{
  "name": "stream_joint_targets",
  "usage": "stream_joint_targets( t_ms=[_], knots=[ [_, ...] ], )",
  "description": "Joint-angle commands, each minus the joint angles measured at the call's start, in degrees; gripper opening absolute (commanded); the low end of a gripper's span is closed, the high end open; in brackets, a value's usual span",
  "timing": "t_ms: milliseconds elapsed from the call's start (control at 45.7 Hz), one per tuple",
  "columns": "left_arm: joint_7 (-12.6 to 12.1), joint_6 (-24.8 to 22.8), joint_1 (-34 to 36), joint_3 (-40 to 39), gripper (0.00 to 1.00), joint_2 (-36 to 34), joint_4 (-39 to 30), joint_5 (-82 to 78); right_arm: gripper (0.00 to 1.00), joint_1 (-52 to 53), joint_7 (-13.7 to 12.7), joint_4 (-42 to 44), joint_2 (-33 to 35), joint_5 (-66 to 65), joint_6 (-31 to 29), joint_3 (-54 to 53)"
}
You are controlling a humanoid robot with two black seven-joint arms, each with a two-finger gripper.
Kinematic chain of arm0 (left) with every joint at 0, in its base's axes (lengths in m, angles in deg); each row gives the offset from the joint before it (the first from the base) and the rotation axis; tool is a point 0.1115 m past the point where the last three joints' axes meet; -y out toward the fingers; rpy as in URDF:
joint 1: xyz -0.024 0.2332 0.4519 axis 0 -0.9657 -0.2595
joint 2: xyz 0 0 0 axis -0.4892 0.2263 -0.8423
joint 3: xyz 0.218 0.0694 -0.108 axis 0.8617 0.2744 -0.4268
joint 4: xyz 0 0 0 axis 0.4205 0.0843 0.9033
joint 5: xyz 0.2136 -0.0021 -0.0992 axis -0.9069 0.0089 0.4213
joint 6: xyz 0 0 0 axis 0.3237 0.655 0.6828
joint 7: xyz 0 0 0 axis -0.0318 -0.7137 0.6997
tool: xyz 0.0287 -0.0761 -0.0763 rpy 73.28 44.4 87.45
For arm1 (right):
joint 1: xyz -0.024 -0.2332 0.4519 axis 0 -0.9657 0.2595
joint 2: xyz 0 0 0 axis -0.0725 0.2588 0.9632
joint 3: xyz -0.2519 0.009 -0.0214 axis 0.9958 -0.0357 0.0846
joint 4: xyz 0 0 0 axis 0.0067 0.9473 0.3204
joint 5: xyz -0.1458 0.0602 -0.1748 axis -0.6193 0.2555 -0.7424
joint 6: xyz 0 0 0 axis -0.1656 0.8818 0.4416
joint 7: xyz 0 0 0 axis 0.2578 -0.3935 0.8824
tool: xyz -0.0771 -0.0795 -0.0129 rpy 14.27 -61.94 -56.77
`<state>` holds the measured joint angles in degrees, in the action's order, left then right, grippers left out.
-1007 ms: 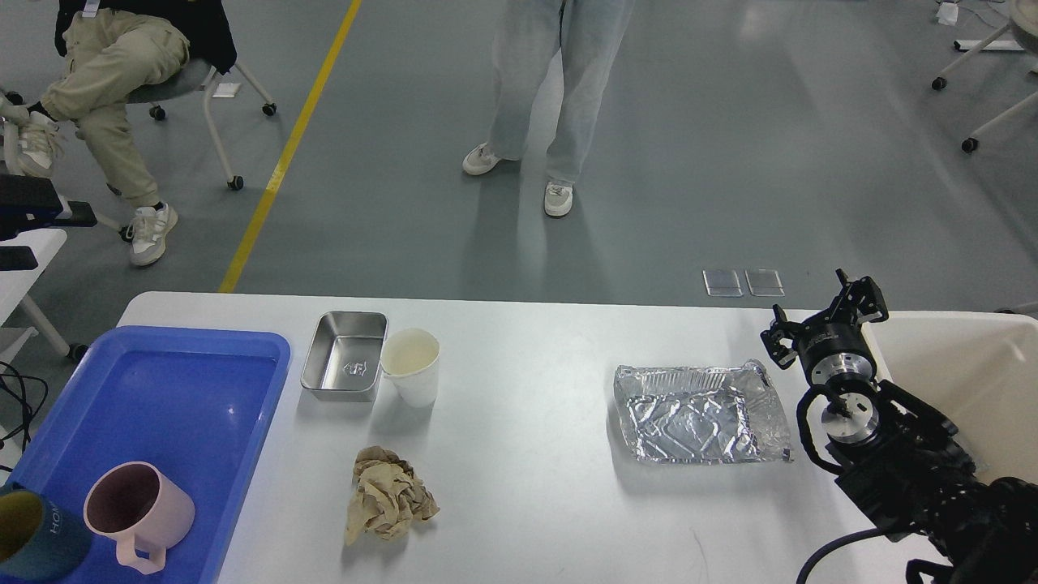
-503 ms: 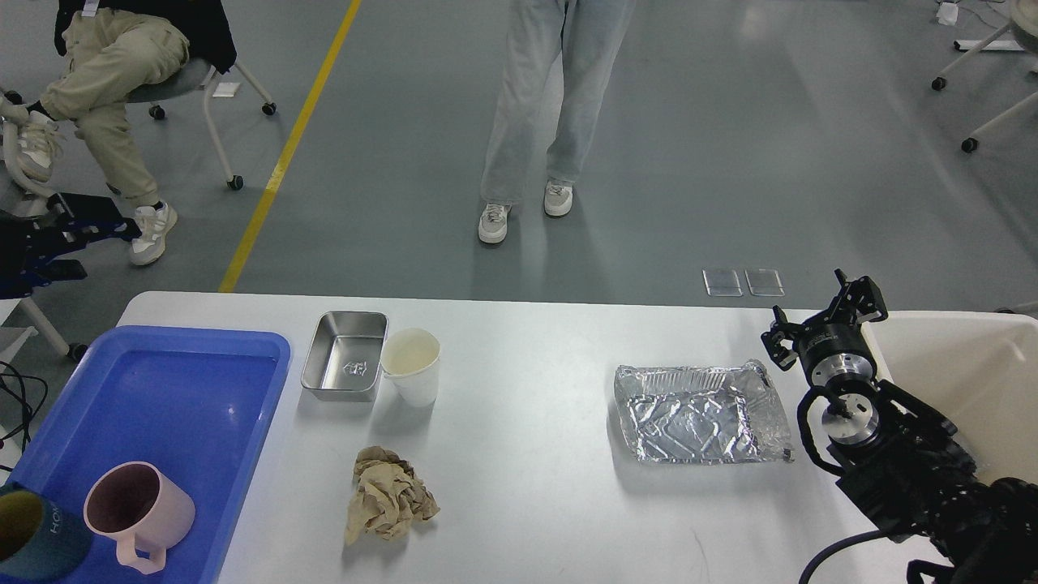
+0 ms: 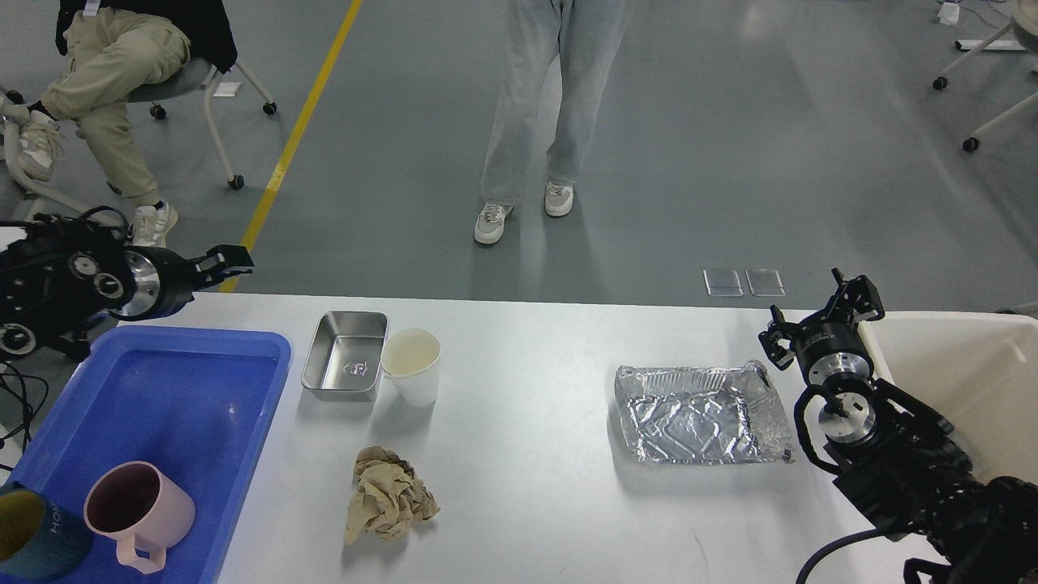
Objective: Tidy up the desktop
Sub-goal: 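Reach the left gripper toward the small steel tray, then grasp the steel tray edge with the left gripper and lift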
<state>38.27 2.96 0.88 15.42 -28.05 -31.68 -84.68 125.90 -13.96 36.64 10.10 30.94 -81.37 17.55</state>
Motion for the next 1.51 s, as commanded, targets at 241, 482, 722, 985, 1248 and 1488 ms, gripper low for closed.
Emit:
stream_joint_targets(
  t_ms=[241, 482, 722, 985, 1248, 1488],
  knots=[
    [-3.29, 5.26, -0.16, 6.30, 0.87, 8.44, 2.74, -0.09, 1.00, -0.25, 0.00, 0.08, 0.07, 0.00, 0.00, 0.10],
    [-3.46, 7.80, -0.16, 13.59, 0.87, 11.16, 5.73, -0.44, 1.00, -0.33, 0.00, 0.17, 0.34, 0.00, 0.00, 0.10],
    [-2.41, 8.07, -0.51, 14.74, 0.86, 13.10, 7.49, -0.01, 1.00, -0.86, 0.00, 0.17, 0.25, 0.00, -0.09, 0.10],
    [-2.41, 8.16, -0.68, 15.09, 0.85, 17.05, 8.89, -0.18, 1.00, -1.21, 0.00, 0.08, 0.34, 0.00, -0.09, 0.10],
    [0.14, 8.07, -2.26, 15.18, 0.83, 19.16, 12.50, -0.18, 1.00, -1.21, 0.00, 0.17, 0.51, 0.00, -0.18, 0.10],
    [3.91, 8.16, -3.93, 15.44, 0.83, 19.34, 14.87, -0.18, 1.00, -1.13, 0.00, 0.17, 0.43, 0.00, -0.18, 0.10]
  ],
)
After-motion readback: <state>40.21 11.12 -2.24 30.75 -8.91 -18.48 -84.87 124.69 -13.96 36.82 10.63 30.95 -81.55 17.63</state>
